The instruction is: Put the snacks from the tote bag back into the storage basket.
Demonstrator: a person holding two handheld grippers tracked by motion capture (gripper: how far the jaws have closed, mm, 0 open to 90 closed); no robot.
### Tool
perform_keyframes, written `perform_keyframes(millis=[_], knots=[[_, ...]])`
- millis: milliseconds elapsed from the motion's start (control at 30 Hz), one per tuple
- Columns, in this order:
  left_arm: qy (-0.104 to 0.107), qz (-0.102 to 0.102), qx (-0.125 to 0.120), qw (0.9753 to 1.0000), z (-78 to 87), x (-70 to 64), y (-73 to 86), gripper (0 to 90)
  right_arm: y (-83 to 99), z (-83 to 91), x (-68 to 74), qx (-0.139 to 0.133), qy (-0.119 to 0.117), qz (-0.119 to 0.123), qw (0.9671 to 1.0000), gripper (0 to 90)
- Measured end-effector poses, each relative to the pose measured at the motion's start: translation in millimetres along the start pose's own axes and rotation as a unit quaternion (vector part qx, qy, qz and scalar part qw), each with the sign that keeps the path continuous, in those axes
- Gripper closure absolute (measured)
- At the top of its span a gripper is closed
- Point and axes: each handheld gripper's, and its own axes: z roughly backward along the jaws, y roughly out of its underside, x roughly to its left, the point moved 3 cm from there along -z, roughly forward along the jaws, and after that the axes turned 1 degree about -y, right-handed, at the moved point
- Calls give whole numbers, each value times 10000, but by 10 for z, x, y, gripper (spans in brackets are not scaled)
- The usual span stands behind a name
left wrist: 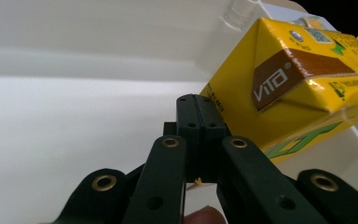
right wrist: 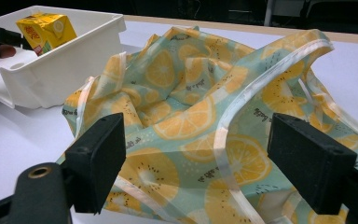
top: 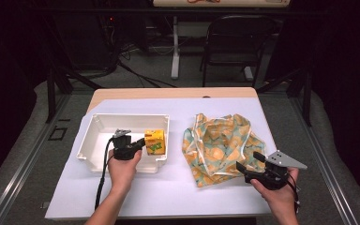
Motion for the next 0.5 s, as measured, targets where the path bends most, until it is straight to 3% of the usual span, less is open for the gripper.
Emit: perform_keyframes(millis=[300, 433, 500], knots=[[-24, -48, -5, 10000, 8, 4, 0, 899, 11, -20, 1, 24, -9, 17, 10000, 189], [-83, -135, -20, 9999, 75, 21, -3, 793, 13, -21, 0, 23, -17, 20, 10000, 189], [-90, -169, -49, 9998, 133, 38, -14, 699, 12, -13, -8, 21, -1, 45, 10000, 188]])
